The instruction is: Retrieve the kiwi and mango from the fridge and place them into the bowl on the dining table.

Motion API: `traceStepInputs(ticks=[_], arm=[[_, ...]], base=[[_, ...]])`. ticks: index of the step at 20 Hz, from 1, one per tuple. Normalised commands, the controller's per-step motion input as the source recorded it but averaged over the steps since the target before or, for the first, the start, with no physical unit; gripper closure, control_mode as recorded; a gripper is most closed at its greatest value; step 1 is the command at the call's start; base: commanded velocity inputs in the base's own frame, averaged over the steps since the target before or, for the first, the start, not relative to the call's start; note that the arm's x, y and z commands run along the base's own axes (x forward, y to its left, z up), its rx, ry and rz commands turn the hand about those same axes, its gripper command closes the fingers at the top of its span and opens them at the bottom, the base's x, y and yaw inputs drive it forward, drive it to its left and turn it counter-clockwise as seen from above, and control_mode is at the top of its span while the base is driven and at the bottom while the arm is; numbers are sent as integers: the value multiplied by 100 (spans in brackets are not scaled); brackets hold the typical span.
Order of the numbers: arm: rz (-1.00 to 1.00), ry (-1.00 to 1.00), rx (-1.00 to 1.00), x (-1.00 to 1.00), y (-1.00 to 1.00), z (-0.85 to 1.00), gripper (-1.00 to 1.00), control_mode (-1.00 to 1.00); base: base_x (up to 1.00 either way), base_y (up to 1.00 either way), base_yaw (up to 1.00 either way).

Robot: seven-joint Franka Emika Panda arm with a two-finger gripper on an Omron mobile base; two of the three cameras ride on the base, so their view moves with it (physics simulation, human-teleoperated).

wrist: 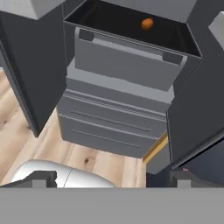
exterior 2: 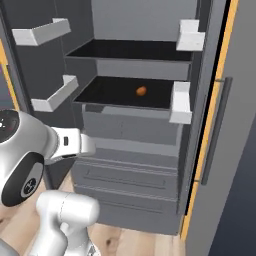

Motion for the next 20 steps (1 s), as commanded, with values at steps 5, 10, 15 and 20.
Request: traceStepInputs(ticks=[5, 10, 15, 20], arm=[[0, 0, 0, 0, 0, 0, -100, 100], [0, 0, 0, 0, 0, 0, -100, 100], [0, 0, 0, 0, 0, 0, -100, 100], [0, 0, 0, 0, 0, 0, -100, 100]], base=[[31, -46, 33], [36, -40, 25], [52, -22, 18], [56, -21, 12]])
